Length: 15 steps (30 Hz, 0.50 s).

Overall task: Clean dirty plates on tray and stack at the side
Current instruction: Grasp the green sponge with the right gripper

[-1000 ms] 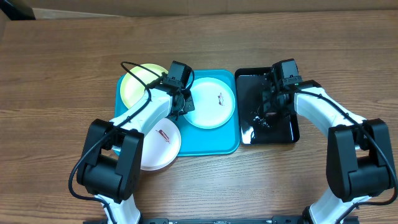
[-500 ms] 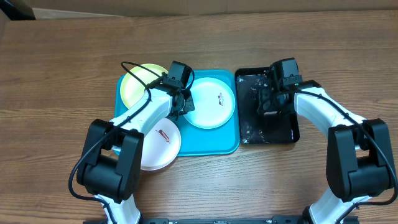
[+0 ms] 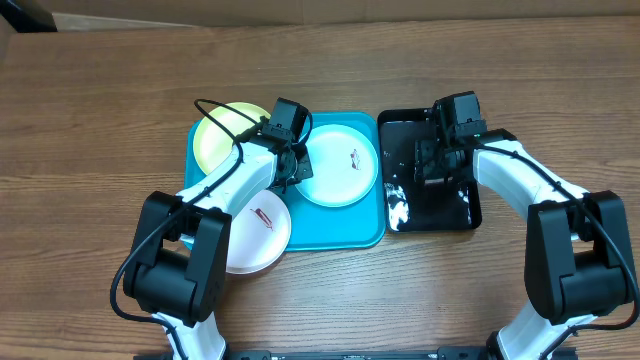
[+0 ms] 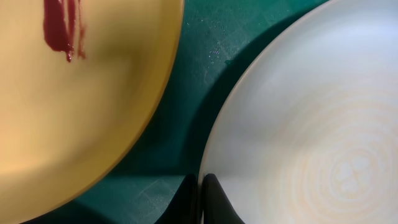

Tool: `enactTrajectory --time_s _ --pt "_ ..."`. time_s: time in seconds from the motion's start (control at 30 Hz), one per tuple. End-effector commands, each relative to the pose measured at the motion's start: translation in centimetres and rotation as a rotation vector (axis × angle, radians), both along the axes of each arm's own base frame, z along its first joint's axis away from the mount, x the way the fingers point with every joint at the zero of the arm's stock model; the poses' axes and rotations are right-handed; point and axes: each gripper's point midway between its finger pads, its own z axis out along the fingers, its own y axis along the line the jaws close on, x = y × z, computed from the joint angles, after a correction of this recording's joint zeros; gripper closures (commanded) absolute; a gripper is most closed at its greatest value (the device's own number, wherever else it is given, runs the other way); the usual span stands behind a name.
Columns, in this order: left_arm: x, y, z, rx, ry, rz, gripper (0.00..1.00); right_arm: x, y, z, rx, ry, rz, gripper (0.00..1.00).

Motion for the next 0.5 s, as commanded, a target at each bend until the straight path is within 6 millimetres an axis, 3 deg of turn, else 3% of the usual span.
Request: enactTrajectory --time_s 0.0,0.1,0.27,0.4,0.43,0.47 --pt "-0.4 0.71 -0.74 0.023 0.023 0.009 0.96 -0.06 0.1 -0.38 0.005 0.0 0.001 0.29" --pt "-0.41 0.71 -0.75 0.023 0.024 0.009 0.96 0.22 0.15 -0.47 0.009 -0.02 0.001 0.29" --pt "-0.41 0.72 -0.75 0.024 0.024 0.009 0.96 0.55 0.22 -0.69 0.014 -0.05 0.001 0.42" --pt "-0.46 0.74 -0.76 0.025 0.026 0.009 0.96 0.31 0.17 -1.22 0.015 -0.055 0.001 0.44" --pt "-0.46 0.74 -0.76 0.025 0.026 0.009 0.96 0.27 0.16 -1.28 0.015 -0.055 0.001 0.57" --pt "-0.45 0.74 -0.76 0.024 0.025 0.009 0.96 0.26 0.16 -1.3 0.015 -0.055 0.001 0.84"
